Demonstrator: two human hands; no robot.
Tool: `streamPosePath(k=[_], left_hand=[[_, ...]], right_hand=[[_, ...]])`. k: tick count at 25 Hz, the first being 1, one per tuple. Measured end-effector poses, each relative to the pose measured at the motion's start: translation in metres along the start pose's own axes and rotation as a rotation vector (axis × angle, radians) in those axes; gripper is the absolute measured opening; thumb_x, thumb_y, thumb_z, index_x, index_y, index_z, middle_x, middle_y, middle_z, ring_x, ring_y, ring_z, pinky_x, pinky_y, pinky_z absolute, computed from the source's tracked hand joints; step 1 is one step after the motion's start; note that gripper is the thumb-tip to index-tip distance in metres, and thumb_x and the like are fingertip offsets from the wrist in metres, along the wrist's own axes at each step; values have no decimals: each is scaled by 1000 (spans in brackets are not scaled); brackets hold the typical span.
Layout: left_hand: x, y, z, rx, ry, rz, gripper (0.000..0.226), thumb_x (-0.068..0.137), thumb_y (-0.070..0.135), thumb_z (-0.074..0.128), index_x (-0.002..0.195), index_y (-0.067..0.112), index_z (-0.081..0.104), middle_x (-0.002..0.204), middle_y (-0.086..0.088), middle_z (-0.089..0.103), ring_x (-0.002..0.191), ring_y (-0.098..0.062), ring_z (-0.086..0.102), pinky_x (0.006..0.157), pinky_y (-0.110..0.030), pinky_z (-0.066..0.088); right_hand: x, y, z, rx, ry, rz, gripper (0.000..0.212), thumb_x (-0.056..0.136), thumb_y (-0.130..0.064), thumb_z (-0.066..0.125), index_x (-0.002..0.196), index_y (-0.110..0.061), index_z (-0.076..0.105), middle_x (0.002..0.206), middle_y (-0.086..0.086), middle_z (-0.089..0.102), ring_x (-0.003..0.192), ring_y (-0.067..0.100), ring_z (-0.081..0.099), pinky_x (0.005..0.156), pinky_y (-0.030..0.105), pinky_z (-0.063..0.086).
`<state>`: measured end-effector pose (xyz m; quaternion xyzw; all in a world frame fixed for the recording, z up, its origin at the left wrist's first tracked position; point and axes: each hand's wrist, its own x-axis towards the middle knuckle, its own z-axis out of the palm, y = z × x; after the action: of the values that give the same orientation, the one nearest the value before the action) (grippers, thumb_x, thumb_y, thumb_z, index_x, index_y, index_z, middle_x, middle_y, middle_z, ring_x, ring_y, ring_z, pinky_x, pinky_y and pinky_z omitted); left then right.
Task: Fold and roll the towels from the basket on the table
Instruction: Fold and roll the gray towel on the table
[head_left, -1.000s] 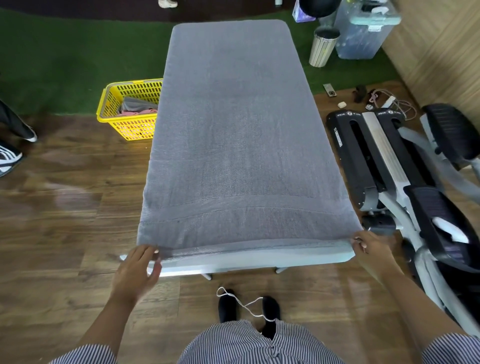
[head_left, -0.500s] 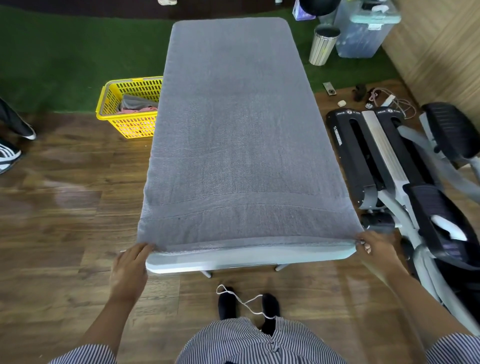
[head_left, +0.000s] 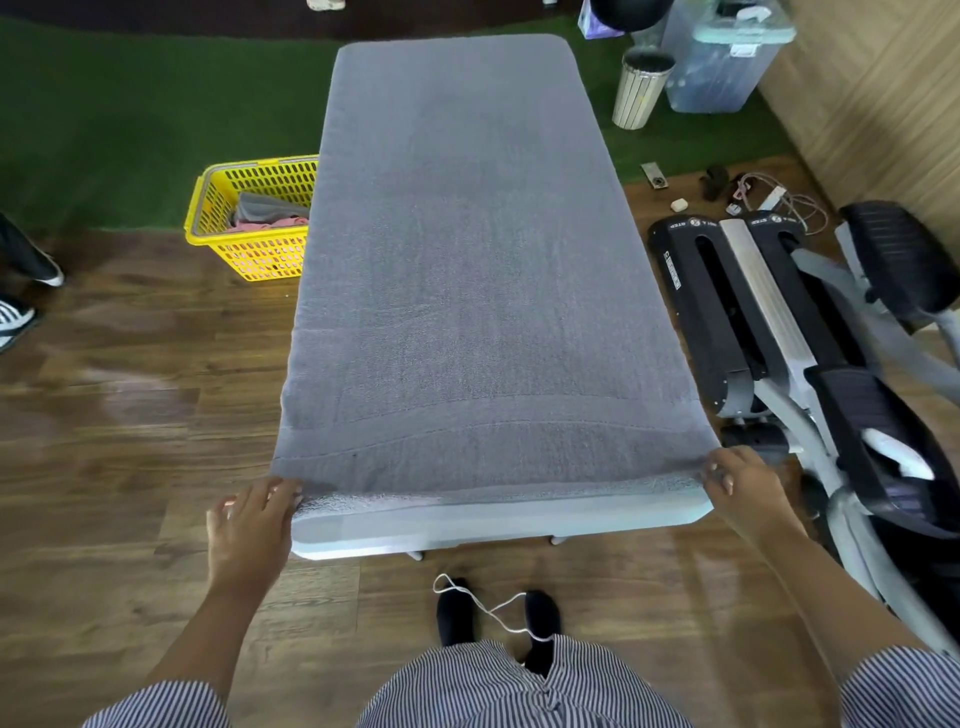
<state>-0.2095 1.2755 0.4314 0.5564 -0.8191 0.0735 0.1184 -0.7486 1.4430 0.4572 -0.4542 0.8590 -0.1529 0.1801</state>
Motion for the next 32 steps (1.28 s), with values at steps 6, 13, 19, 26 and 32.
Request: streamPosePath(k=[6, 13, 19, 26, 32], left_hand=[[-13, 12, 7, -121, 28, -12, 35, 80, 17, 40, 90, 5, 71, 97, -12, 66, 85, -36, 59, 66, -50, 48], [-21, 4, 18, -317, 41, 15, 38, 87, 20, 43, 103, -4, 68, 106, -15, 65, 104, -28, 57, 95, -32, 41], [-13, 12, 11, -298, 12, -81, 41, 69, -24, 60, 98, 3, 70, 97, -10, 67, 87, -33, 63, 79, -47, 48], [-4, -4, 3, -77, -80, 59, 36, 71, 7, 36, 92, 19, 62, 82, 2, 64, 75, -23, 67, 80, -52, 41], [10, 9, 7, -145, -14, 163, 37, 71, 5, 36, 97, 18, 60, 97, -1, 64, 92, -20, 52, 79, -44, 41]], right_hand=[[-14, 8, 1, -19, 54, -96, 23, 78, 4, 66, 98, -8, 72, 99, 6, 62, 74, 26, 59, 69, 14, 39], [-8, 20, -1, -28, 46, -133, 29, 77, 10, 65, 100, -6, 71, 101, 9, 66, 87, 0, 55, 78, -6, 31], [-1, 21, 1, -46, -20, -117, 31, 81, 13, 57, 107, 1, 65, 101, 15, 64, 91, 35, 60, 80, 28, 42], [2, 15, -9, -48, -169, 60, 23, 92, -8, 47, 109, -6, 63, 102, 8, 60, 99, 30, 56, 83, 34, 40], [4, -6, 2, -44, 11, 48, 16, 86, 3, 53, 98, -1, 63, 100, 12, 56, 81, 33, 57, 69, 34, 41]])
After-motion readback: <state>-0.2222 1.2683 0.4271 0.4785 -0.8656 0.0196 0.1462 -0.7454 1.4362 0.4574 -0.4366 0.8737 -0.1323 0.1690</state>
